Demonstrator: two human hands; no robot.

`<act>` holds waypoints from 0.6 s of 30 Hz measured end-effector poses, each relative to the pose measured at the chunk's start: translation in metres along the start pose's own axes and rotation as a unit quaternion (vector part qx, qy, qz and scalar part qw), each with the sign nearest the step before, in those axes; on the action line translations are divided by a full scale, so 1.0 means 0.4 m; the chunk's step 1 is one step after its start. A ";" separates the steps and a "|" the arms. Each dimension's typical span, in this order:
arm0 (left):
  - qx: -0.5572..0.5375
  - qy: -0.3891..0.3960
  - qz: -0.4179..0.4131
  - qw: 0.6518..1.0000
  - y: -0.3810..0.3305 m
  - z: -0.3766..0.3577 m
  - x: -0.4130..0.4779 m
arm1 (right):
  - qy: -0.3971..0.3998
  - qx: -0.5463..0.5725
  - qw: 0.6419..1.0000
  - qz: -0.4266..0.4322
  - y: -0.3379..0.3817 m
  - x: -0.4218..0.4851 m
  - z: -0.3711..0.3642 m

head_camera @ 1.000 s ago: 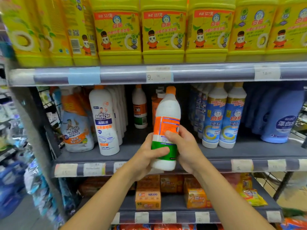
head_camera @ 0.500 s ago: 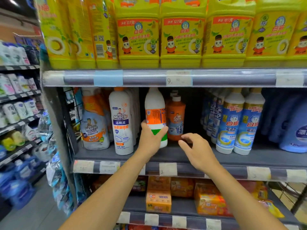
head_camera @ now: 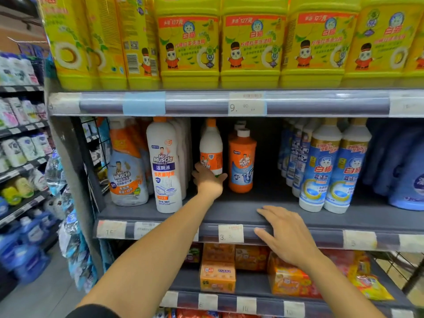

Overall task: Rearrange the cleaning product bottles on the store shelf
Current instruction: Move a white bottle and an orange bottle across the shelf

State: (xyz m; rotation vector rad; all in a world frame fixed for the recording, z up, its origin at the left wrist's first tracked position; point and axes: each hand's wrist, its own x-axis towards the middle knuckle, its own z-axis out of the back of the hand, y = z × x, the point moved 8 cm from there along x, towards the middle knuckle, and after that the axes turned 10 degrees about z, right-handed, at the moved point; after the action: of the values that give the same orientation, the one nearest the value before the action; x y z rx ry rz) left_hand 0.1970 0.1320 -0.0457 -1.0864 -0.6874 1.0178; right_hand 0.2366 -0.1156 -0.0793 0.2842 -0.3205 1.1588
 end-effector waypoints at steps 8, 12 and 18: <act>0.077 -0.022 -0.003 0.997 0.032 -0.026 0.032 | -0.016 -0.003 1.000 0.000 0.000 -0.003 0.003; 0.065 -0.007 -0.004 0.998 0.041 -0.015 0.051 | 0.003 -0.005 1.000 0.000 0.002 -0.004 -0.005; 0.084 -0.010 -0.023 0.996 0.031 -0.009 0.069 | -0.004 -0.015 1.000 0.001 0.002 -0.006 -0.007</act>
State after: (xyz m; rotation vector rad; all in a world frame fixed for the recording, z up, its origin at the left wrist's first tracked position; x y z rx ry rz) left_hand 0.2070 0.1575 -0.0590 -0.9126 -0.6283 1.0286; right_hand 0.2353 -0.1162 -0.0829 0.2622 -0.3450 1.1546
